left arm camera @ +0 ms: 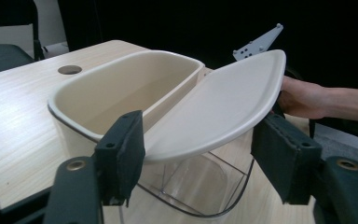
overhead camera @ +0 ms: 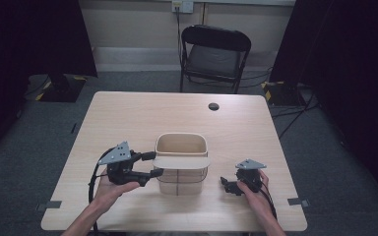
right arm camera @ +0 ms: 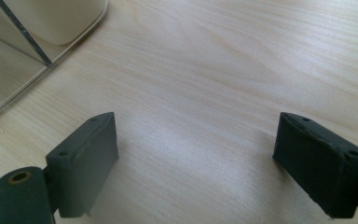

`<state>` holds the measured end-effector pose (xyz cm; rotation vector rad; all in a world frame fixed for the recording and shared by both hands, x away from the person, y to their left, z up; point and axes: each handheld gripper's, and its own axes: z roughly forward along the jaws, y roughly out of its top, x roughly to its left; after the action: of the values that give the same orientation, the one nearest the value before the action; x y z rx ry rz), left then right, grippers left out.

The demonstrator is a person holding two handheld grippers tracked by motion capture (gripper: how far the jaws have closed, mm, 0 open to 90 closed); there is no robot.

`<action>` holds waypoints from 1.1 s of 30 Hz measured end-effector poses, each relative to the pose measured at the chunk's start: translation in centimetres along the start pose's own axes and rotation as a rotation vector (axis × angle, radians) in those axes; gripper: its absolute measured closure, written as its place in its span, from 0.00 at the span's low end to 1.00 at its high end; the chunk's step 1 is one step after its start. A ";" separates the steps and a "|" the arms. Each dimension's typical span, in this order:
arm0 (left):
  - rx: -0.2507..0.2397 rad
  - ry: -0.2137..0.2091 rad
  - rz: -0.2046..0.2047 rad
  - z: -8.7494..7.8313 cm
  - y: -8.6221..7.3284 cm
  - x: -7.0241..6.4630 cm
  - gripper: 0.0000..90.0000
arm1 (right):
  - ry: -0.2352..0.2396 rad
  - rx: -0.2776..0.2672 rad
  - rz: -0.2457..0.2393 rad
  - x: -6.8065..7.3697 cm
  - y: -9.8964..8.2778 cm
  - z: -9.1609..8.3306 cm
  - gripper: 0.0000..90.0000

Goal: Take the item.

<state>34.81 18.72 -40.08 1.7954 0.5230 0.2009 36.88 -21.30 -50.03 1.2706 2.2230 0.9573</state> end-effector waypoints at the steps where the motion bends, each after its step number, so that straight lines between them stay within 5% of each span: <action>1: -0.002 0.001 -0.001 0.1 0.0 0.0 0.40 | 0.000 0.000 0.000 0.0 0.0 0.0 0.14; 33: 0.036 -0.021 -0.006 0.7 0.8 0.4 0.47 | 0.001 -0.003 -0.003 0.0 0.0 0.0 0.14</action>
<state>35.61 18.16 -39.60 1.8289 0.5198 0.1694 36.92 -21.30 -50.05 1.2656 2.2231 0.9594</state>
